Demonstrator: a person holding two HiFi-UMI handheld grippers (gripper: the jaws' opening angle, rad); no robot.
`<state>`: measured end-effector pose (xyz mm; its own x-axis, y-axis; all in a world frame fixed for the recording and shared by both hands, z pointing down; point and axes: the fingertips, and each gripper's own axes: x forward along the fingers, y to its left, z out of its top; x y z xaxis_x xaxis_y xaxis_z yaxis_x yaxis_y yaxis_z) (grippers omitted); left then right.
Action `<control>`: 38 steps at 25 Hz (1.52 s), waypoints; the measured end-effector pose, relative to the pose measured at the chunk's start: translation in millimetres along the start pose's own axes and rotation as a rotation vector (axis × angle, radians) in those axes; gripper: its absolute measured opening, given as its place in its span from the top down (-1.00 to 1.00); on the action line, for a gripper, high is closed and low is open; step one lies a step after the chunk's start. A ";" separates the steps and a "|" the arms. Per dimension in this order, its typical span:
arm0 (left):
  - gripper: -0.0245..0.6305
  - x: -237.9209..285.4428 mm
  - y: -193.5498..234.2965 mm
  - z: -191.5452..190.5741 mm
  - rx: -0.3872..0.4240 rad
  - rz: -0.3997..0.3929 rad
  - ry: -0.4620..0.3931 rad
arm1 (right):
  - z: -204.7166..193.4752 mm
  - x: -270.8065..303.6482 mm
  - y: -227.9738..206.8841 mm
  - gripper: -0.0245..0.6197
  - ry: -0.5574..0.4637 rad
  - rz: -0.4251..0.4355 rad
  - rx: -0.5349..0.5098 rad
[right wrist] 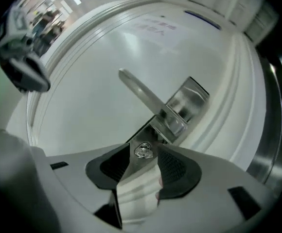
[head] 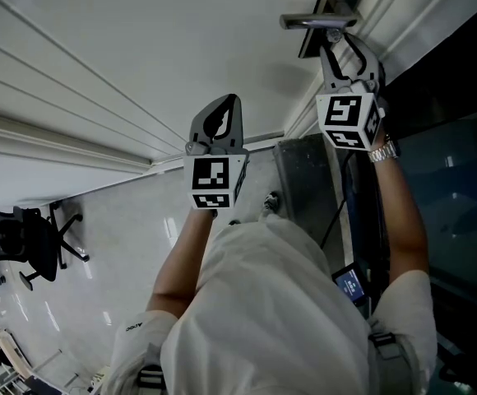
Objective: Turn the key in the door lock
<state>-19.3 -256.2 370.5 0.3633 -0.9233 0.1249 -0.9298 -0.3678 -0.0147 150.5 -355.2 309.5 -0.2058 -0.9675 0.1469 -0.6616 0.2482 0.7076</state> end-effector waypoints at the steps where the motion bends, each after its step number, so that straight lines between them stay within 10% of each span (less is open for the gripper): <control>1: 0.91 0.0 0.5 -0.4 -0.001 0.001 0.001 | -0.3 1.6 2.6 0.44 0.008 -0.016 -0.111; 7: 0.91 -1.5 4.3 -2.5 -0.005 0.008 0.004 | -14.4 18.3 7.2 0.44 0.069 -0.081 -0.540; 17: 0.91 -2.8 13.5 -3.6 -0.013 0.024 0.005 | -16.3 29.8 5.2 0.62 0.079 -0.149 -0.617; 38: 0.91 -6.4 6.2 0.3 -0.015 0.017 -0.003 | -14.5 26.9 -4.8 0.90 0.081 -0.081 -0.002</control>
<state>-27.4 -252.6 369.3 0.3473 -0.9298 0.1215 -0.9367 -0.3501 -0.0016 158.6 -383.1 320.0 -0.0925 -0.9852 0.1442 -0.6721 0.1687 0.7210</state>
